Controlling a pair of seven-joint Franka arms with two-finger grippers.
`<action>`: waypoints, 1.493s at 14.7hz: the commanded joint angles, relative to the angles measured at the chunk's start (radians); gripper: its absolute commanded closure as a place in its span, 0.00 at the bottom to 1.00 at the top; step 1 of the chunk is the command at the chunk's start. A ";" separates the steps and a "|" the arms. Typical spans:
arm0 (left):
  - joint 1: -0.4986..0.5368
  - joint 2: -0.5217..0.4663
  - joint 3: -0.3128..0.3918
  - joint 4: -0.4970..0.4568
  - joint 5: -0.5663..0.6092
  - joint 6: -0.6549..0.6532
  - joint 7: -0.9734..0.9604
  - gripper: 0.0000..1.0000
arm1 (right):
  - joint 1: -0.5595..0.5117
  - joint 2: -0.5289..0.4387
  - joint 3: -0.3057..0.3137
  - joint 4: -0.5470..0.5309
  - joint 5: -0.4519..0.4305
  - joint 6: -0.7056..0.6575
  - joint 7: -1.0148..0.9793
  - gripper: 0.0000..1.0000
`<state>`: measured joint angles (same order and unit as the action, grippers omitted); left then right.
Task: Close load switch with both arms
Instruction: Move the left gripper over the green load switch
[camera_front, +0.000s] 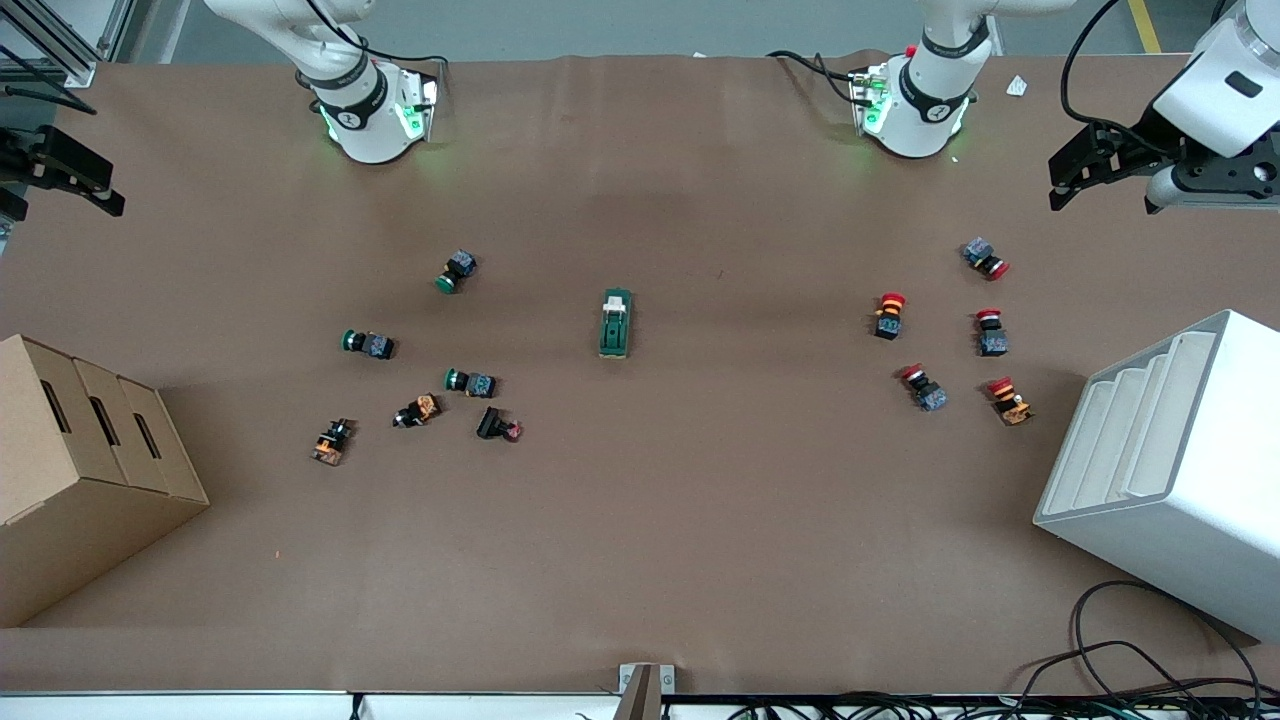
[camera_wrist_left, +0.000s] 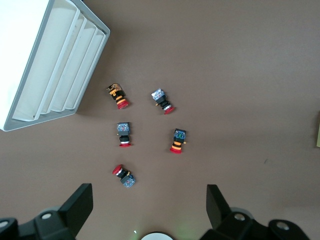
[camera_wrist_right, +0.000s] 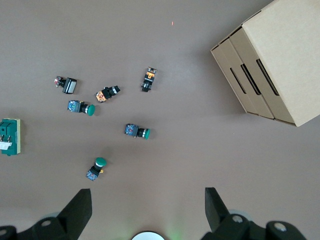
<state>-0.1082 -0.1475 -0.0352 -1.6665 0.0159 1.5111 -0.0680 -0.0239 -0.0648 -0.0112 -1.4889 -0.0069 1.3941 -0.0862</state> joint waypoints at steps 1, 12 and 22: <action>-0.002 0.003 0.000 0.011 -0.008 -0.003 0.006 0.00 | 0.010 -0.001 -0.006 -0.004 -0.002 0.003 0.000 0.00; -0.025 0.170 -0.188 0.050 -0.008 0.164 -0.195 0.00 | 0.007 -0.001 -0.006 -0.005 -0.012 -0.037 0.000 0.00; -0.240 0.387 -0.431 -0.041 0.165 0.431 -0.853 0.00 | 0.001 -0.001 -0.009 -0.005 0.034 -0.026 0.014 0.00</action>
<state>-0.2849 0.2045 -0.4671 -1.6959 0.1177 1.9035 -0.8178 -0.0238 -0.0646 -0.0147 -1.4894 0.0046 1.3616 -0.0851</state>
